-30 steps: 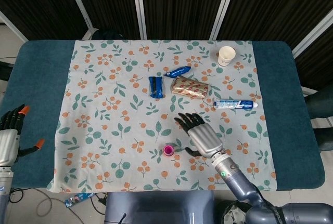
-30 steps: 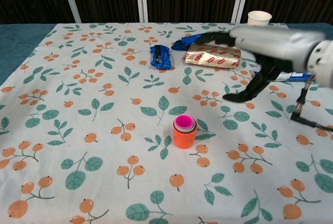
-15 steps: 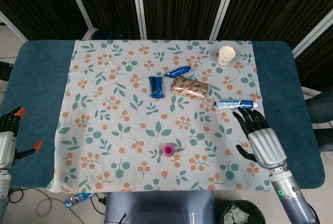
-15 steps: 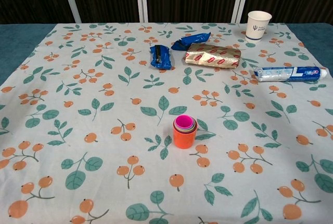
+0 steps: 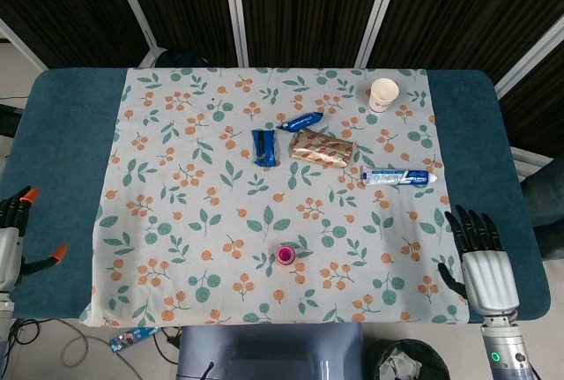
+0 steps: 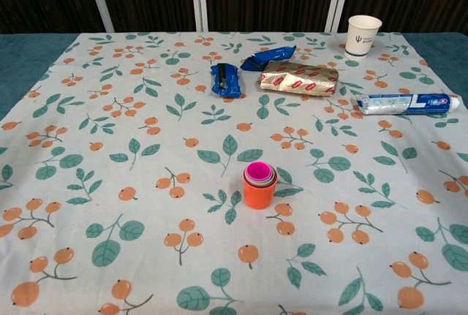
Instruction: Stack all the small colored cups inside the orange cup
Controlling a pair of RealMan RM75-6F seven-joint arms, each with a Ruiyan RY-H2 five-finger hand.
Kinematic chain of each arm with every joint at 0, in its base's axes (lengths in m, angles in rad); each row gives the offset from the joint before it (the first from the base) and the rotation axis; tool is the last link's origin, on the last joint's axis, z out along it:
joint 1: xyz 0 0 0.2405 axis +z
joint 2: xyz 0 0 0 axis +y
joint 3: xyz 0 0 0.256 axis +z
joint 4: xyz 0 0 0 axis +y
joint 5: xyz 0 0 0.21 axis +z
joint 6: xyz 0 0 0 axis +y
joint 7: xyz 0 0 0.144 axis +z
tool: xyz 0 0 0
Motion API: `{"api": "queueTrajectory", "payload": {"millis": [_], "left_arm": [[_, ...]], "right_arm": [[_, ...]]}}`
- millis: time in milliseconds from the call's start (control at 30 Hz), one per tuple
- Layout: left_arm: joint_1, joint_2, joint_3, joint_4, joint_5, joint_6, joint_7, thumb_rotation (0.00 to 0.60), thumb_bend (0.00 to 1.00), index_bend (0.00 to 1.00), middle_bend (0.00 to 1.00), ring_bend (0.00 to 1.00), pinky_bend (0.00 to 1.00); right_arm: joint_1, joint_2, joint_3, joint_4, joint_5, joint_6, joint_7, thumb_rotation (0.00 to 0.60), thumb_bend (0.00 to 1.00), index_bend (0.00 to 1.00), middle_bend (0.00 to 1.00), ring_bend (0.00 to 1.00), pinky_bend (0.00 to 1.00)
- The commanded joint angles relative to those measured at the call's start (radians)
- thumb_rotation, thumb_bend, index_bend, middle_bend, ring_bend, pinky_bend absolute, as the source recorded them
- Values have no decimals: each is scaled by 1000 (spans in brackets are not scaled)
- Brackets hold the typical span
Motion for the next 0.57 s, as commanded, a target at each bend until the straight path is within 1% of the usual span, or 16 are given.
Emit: {"api": "queueTrajectory", "payload": {"millis": [33, 200, 467, 567], "left_arm": [[1, 9, 5, -10, 4, -5, 2, 600, 167, 37, 0, 0, 1], [4, 15, 10, -13, 31, 12, 8, 600, 167, 37, 0, 0, 0], [-10, -15, 13, 41, 86, 19, -22, 600, 167, 37, 0, 0, 0], [-11, -20, 12, 50, 87, 21, -23, 600, 167, 37, 0, 0, 0]], "right_arm": [[-9, -13, 22, 17, 8, 7, -3, 600, 356, 0, 0, 0, 67], [-21, -27, 46, 30, 20, 10, -7, 600, 356, 0, 0, 0, 67], [-35, -8, 52, 14, 16, -11, 21, 600, 357, 0, 0, 0, 67], [-40, -7, 55, 12, 16, -9, 17, 600, 356, 0, 0, 0, 67]]}}
